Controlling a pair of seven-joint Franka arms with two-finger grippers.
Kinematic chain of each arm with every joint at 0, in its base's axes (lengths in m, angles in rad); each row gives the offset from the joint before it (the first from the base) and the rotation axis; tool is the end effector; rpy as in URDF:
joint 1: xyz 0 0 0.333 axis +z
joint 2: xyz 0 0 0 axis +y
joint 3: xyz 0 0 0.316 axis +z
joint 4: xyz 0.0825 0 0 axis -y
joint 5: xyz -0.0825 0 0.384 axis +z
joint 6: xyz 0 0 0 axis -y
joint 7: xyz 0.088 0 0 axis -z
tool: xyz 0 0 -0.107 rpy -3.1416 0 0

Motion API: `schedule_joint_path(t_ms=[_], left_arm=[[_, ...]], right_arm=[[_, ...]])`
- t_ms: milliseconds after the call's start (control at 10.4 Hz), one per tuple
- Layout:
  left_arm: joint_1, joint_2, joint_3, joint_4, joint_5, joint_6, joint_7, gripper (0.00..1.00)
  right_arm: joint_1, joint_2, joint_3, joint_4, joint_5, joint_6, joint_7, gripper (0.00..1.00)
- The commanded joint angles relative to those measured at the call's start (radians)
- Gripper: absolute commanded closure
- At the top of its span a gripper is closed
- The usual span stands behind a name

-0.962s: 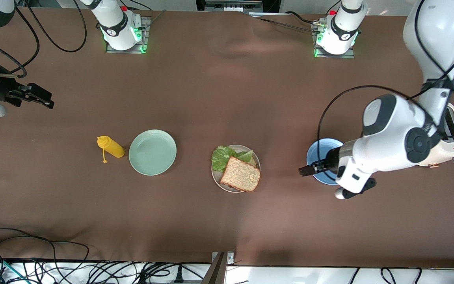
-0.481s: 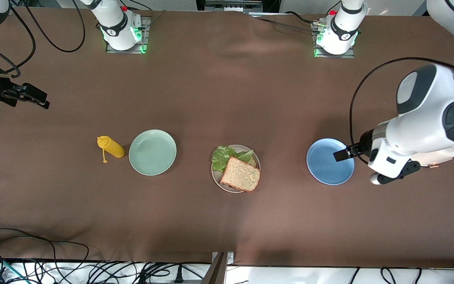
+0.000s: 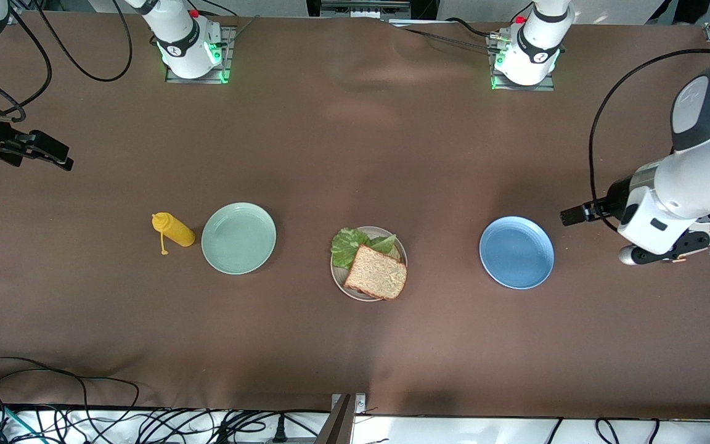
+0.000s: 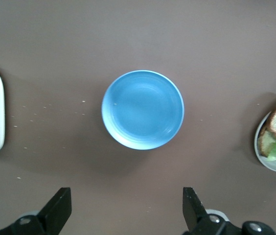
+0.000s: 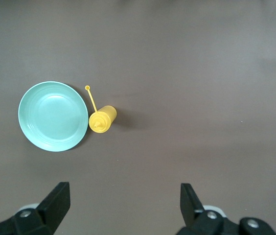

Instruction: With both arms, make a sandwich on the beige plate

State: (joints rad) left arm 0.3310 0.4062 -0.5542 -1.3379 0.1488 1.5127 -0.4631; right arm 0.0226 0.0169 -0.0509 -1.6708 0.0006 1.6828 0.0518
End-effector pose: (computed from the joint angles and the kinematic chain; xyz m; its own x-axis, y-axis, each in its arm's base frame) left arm 0.6441 -0.0654 0.5112 0.9512 0.2493 -0.1817 0.2496 -0.9681 -0.0218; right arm 0.5661 -0.0158 0.5773 0.9968 -0.0801 -0.0049 -0.0801 -0.9968 0.0005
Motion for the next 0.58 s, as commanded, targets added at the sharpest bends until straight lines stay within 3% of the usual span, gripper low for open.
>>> schedule_joint_path(t_ms=[0, 96, 192, 481], left_arm=[[-0.163, -0.128, 0.215, -0.102, 0.026, -0.006, 0.105, 0.00], [-0.246, -0.159, 0.318, -0.124, 0.017, 0.000, 0.133, 0.00], [-0.283, -0.187, 0.365, -0.151, 0.015, 0.020, 0.150, 0.00], [-0.286, -0.291, 0.375, -0.308, 0.014, 0.142, 0.175, 0.00]], right_arm=[[0.000, 0.011, 0.000, 0.025, 0.006, -0.009, 0.000, 0.00], [-0.001, 0.011, -0.001, 0.025, 0.006, -0.009, -0.001, 0.00], [-0.001, 0.011, -0.001, 0.025, 0.006, -0.009, -0.001, 0.00], [0.000, 0.011, 0.000, 0.025, 0.007, 0.024, 0.014, 0.00]])
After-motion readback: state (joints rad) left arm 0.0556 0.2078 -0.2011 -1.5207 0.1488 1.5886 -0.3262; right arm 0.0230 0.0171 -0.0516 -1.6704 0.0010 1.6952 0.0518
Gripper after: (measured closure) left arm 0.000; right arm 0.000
